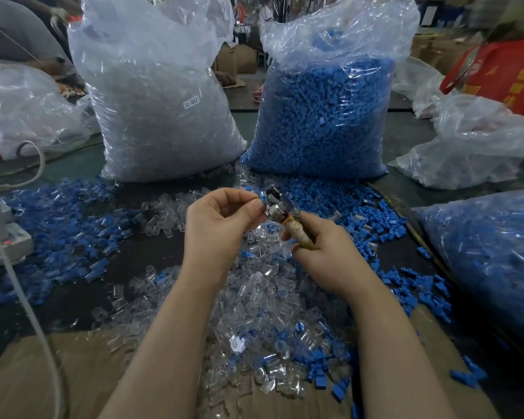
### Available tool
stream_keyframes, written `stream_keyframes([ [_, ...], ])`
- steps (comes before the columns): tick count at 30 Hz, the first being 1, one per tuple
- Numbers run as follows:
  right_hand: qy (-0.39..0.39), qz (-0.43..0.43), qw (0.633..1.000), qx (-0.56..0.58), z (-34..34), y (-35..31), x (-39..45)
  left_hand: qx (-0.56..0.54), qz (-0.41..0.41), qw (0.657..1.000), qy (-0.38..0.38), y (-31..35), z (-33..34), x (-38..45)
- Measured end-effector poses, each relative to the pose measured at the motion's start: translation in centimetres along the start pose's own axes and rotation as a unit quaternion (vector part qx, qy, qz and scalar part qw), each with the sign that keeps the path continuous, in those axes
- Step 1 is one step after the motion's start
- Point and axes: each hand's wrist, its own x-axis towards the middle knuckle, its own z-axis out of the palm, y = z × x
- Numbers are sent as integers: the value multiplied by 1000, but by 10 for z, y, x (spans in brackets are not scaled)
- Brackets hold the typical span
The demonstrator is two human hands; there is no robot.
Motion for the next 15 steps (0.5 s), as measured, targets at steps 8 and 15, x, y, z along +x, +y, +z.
stream_keyframes([
  [8, 11, 8, 1000, -17, 2, 2, 1, 10, -9, 1000, 6, -1, 0, 1],
  [15, 38, 15, 997, -63, 3, -2, 1, -90, -140, 984, 69, -5, -13, 9],
])
